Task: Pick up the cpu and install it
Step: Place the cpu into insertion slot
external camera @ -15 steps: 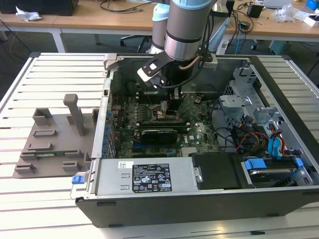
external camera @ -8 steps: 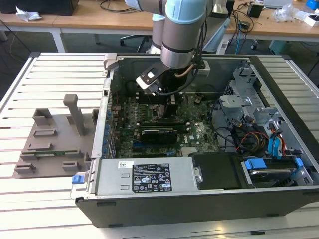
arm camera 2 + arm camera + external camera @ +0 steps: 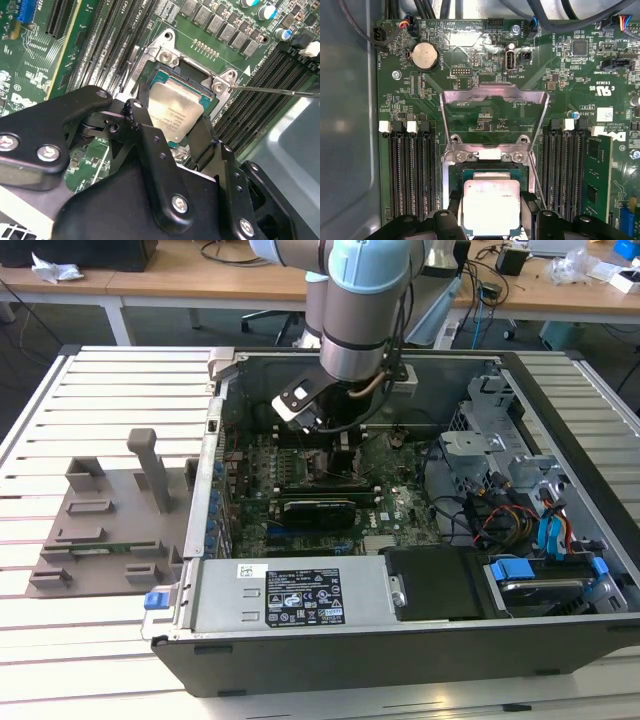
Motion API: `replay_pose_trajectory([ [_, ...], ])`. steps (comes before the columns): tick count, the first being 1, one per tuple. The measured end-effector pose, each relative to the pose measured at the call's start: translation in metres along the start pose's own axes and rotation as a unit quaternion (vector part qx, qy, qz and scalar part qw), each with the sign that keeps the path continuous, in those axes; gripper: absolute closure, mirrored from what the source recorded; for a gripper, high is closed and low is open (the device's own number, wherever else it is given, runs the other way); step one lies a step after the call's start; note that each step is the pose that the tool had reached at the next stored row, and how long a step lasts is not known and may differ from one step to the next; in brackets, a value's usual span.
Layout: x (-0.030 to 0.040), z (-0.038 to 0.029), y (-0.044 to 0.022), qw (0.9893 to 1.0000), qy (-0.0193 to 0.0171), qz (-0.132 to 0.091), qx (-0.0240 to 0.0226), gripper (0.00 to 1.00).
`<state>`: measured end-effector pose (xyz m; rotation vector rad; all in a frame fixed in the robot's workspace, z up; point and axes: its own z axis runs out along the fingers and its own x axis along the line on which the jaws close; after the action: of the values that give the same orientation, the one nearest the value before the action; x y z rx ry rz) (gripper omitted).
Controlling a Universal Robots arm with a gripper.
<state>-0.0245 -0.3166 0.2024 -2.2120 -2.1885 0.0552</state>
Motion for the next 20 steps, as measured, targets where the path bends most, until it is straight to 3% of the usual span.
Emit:
replay_pose_trajectory([
  [10,0.0000,0.0026,0.0000,1.0000,0.0000,0.000,0.0000,0.45],
  [11,0.0000,0.0026,0.0001,1.0000,0.0000,0.000,0.0000,0.38],
  [13,0.0000,0.0026,0.0001,1.0000,0.0000,0.000,0.0000,0.38],
  [20,0.0038,0.0026,0.0001,1.0000,-0.0005,-0.004,-0.0001,0.38],
])
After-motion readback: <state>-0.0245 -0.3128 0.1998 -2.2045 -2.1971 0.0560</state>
